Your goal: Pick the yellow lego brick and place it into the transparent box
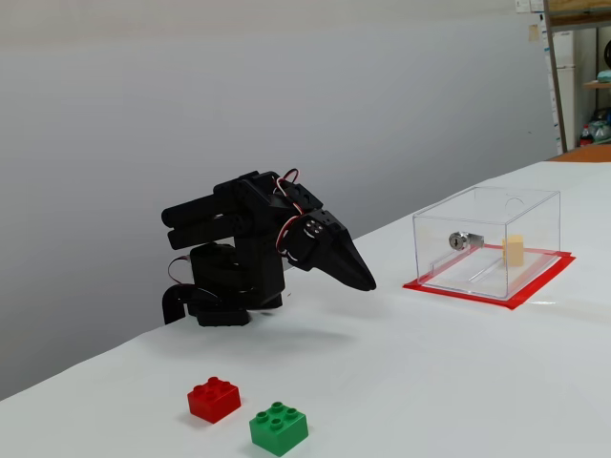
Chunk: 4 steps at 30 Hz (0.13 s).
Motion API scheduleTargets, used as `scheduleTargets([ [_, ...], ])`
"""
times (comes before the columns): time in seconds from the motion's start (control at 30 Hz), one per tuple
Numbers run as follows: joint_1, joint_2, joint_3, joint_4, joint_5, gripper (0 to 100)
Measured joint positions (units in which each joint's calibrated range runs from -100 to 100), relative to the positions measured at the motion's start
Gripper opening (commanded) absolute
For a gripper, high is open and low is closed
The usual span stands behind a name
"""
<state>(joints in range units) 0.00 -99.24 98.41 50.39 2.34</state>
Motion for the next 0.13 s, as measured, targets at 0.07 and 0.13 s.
scheduleTargets([
  [0.07,0.0,0.0,0.0,0.0,0.0,1],
  [0.13,0.0,0.0,0.0,0.0,0.0,1],
])
